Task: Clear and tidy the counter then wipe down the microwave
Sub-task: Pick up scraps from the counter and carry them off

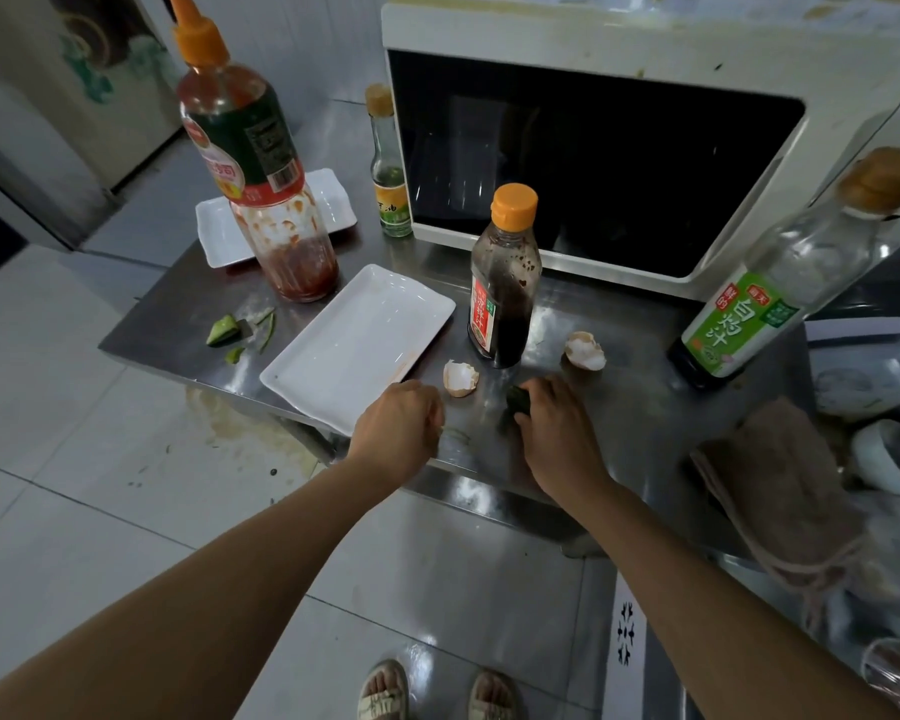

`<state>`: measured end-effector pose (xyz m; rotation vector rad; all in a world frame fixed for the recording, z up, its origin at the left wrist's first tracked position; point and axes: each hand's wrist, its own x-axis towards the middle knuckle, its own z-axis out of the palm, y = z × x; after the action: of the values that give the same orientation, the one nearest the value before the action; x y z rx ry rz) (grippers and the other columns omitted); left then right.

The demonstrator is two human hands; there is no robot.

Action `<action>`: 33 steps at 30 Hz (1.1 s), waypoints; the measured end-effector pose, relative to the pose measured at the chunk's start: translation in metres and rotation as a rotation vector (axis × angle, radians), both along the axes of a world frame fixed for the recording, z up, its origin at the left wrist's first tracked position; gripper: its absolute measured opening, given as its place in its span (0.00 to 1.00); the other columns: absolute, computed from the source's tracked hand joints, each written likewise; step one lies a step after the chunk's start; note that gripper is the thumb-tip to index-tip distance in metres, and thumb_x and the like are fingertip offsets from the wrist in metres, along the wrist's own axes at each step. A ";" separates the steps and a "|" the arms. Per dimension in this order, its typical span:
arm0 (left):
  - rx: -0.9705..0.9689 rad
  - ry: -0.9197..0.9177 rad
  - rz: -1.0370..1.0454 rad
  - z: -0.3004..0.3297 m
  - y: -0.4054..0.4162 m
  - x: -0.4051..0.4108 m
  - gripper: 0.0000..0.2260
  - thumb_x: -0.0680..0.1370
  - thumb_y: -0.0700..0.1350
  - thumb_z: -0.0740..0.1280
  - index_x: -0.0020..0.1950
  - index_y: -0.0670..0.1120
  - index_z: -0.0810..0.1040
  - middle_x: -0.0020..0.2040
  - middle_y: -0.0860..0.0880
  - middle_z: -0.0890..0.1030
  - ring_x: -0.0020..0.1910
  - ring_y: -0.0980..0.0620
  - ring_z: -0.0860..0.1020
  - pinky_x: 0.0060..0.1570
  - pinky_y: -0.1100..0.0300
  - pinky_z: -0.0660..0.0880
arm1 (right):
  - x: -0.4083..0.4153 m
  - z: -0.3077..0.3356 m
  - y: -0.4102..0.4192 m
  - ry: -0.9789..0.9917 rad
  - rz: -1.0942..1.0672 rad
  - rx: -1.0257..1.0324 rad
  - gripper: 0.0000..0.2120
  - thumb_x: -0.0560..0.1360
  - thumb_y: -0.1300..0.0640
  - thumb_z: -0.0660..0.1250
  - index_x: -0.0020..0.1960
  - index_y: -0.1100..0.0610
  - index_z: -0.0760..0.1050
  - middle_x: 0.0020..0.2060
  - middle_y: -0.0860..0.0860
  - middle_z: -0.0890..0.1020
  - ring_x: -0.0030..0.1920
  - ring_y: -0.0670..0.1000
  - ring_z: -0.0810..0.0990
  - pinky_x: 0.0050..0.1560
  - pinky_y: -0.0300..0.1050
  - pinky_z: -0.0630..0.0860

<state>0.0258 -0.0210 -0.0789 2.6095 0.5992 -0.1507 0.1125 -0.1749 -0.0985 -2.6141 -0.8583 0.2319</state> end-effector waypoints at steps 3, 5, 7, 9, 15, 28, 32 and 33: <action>-0.002 0.006 0.027 0.007 0.003 -0.001 0.05 0.72 0.36 0.66 0.44 0.45 0.77 0.42 0.51 0.76 0.45 0.47 0.76 0.44 0.53 0.77 | -0.001 0.007 0.000 0.056 -0.014 0.007 0.12 0.79 0.59 0.60 0.61 0.60 0.69 0.59 0.57 0.74 0.62 0.55 0.70 0.60 0.43 0.66; -0.014 -0.010 0.043 0.012 0.005 -0.002 0.05 0.72 0.36 0.66 0.44 0.45 0.77 0.40 0.50 0.78 0.44 0.46 0.77 0.43 0.52 0.77 | -0.003 0.012 0.001 0.080 -0.017 0.010 0.13 0.79 0.59 0.59 0.63 0.59 0.68 0.61 0.56 0.74 0.63 0.55 0.70 0.61 0.44 0.66; -0.012 -0.034 0.050 0.018 0.007 -0.004 0.06 0.72 0.36 0.64 0.44 0.45 0.77 0.40 0.49 0.79 0.43 0.46 0.77 0.43 0.52 0.77 | -0.005 0.018 0.001 0.089 -0.013 0.020 0.15 0.80 0.59 0.59 0.65 0.58 0.67 0.62 0.55 0.73 0.64 0.54 0.70 0.63 0.43 0.67; 0.003 -0.062 0.047 0.025 0.010 -0.007 0.08 0.73 0.36 0.64 0.47 0.47 0.77 0.42 0.50 0.79 0.44 0.47 0.77 0.44 0.54 0.76 | -0.008 0.026 0.003 0.093 -0.006 0.028 0.16 0.80 0.59 0.59 0.67 0.58 0.66 0.63 0.55 0.73 0.65 0.53 0.70 0.64 0.44 0.67; 0.026 -0.071 0.045 0.048 0.020 -0.018 0.08 0.75 0.37 0.63 0.47 0.47 0.79 0.47 0.49 0.78 0.46 0.49 0.75 0.47 0.54 0.76 | -0.014 0.053 0.010 0.107 0.005 0.083 0.15 0.80 0.59 0.59 0.66 0.57 0.67 0.62 0.54 0.74 0.62 0.52 0.72 0.60 0.42 0.71; 0.022 -0.104 0.309 0.078 0.059 -0.077 0.10 0.75 0.37 0.62 0.50 0.50 0.77 0.40 0.55 0.78 0.44 0.49 0.79 0.44 0.54 0.78 | -0.037 0.093 0.057 0.052 0.129 0.082 0.12 0.79 0.60 0.59 0.62 0.60 0.68 0.59 0.56 0.75 0.60 0.55 0.74 0.56 0.47 0.72; 0.039 -0.092 0.374 0.078 0.092 -0.095 0.07 0.75 0.40 0.63 0.46 0.51 0.79 0.45 0.49 0.81 0.46 0.45 0.78 0.45 0.53 0.76 | -0.050 0.098 0.090 0.026 0.168 0.057 0.14 0.79 0.59 0.60 0.64 0.59 0.68 0.60 0.56 0.75 0.61 0.54 0.74 0.58 0.43 0.71; 0.057 -0.081 0.385 0.078 0.101 -0.100 0.07 0.75 0.40 0.63 0.46 0.51 0.78 0.45 0.49 0.81 0.47 0.46 0.78 0.44 0.56 0.73 | -0.054 0.100 0.099 0.030 0.163 0.046 0.15 0.79 0.59 0.60 0.64 0.59 0.67 0.61 0.55 0.75 0.62 0.54 0.73 0.58 0.43 0.70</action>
<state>-0.0739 0.0803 -0.0009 2.4834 1.0722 0.0944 0.0587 -0.0757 0.0014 -2.4942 -1.0542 0.2903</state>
